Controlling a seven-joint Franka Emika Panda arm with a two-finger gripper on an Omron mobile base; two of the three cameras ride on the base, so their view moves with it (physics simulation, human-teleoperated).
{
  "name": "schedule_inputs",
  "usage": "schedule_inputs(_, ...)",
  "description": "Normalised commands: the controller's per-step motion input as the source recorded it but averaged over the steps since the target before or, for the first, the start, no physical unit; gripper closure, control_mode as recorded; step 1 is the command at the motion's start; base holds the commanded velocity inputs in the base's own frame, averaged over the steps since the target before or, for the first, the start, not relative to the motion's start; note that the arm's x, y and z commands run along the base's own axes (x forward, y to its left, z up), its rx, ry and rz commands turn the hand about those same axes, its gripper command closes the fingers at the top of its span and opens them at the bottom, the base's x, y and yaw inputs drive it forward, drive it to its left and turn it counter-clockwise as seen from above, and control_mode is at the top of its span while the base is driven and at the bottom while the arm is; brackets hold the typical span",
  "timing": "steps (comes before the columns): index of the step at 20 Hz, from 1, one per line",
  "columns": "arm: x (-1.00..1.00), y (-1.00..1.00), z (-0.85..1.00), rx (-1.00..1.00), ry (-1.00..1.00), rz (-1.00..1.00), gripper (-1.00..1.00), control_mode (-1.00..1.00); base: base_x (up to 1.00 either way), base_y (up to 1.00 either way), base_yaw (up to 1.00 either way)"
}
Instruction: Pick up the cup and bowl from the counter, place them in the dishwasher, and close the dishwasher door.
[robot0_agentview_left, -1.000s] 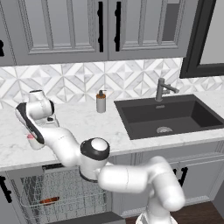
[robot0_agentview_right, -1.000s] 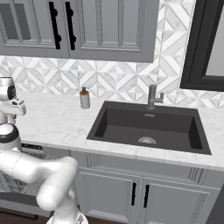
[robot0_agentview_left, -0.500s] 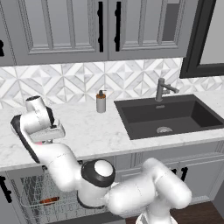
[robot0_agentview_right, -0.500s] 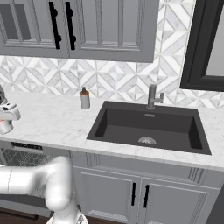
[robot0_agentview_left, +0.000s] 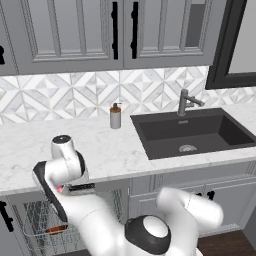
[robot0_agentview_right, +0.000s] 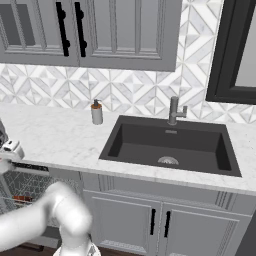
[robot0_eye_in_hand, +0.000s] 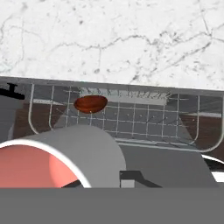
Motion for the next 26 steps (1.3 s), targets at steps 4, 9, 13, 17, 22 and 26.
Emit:
schedule_inputs(4,-0.22,-0.09,-0.84,0.00,0.00,0.12,1.00,-1.00,0.00,0.00,0.00)
schedule_inputs(9,0.20,-0.14,-0.48,0.00,0.00,0.00,1.00,-1.00,0.00,0.00,0.00)
schedule_inputs(13,0.40,-0.42,-0.46,0.00,0.01,0.00,1.00,-1.00,0.00,0.00,0.00)
schedule_inputs(17,0.25,-0.17,-0.58,0.00,0.03,0.00,1.00,-1.00,0.00,0.00,0.00)
schedule_inputs(22,0.11,-0.12,-0.45,0.07,0.00,0.00,1.00,-1.00,0.00,0.00,0.00)
schedule_inputs(26,0.19,-0.22,-0.32,0.11,-0.01,-0.03,1.00,-1.00,0.00,0.00,0.00)
